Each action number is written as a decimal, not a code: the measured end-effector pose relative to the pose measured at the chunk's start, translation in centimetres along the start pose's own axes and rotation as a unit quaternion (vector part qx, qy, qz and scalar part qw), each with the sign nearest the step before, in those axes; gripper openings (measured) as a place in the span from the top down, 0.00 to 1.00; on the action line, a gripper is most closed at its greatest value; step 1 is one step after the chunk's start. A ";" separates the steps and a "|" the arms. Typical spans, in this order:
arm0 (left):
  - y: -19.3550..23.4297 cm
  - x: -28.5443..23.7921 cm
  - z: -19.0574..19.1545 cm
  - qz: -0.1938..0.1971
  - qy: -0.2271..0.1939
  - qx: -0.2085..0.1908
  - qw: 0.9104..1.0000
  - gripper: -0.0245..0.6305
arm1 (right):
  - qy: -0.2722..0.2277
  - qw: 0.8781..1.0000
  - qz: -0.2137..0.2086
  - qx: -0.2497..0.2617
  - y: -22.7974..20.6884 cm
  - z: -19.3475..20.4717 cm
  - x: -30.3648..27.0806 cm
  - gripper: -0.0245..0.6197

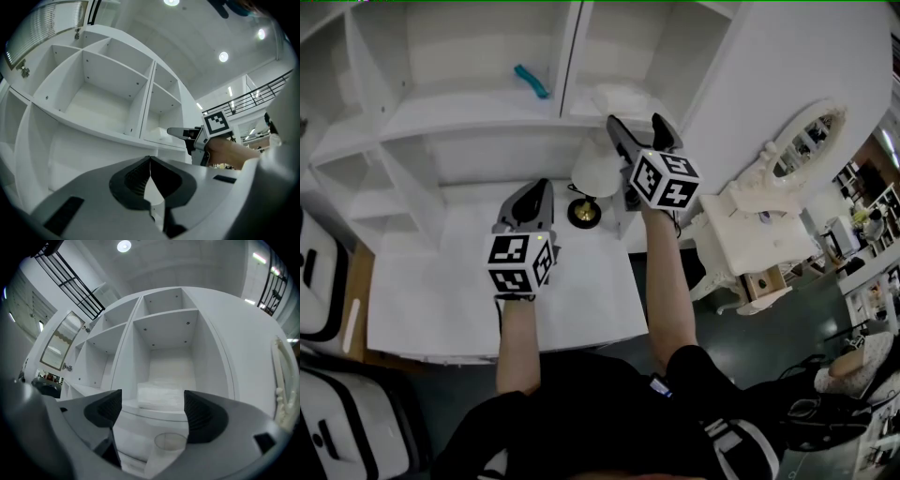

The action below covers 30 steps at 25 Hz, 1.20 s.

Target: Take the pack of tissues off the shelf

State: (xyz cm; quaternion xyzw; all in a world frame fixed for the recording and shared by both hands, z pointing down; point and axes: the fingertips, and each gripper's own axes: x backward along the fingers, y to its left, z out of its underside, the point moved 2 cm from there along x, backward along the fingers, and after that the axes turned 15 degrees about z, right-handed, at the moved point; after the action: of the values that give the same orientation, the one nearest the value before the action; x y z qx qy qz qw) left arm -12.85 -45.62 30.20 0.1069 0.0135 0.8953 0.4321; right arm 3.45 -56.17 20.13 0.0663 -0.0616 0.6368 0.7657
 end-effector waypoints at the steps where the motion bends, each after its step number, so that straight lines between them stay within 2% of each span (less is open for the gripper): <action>1: 0.1 -0.1 -0.1 0.000 0.000 0.000 1.000 0.95 | 0.001 1.000 0.003 0.001 0.0 -0.1 -0.4 0.34; 11: 1.5 -0.8 0.5 0.007 0.004 -0.001 1.000 0.95 | 0.013 0.999 0.033 0.001 -0.3 0.1 -3.7 0.33; 21: 2.5 -2.0 1.7 0.015 0.015 0.005 1.000 0.95 | 0.023 0.999 0.027 -0.002 -0.4 0.4 -5.6 0.25; 30: 3.7 -2.0 2.0 0.013 0.016 0.011 1.000 0.95 | 0.045 0.998 0.040 0.015 0.6 1.6 -6.7 0.25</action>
State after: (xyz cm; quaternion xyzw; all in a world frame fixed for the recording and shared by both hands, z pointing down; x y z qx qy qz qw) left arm -14.10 -49.65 32.27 0.0973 0.0294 0.9025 0.4185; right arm 1.66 -62.83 20.47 0.0461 -0.0203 0.6703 0.7404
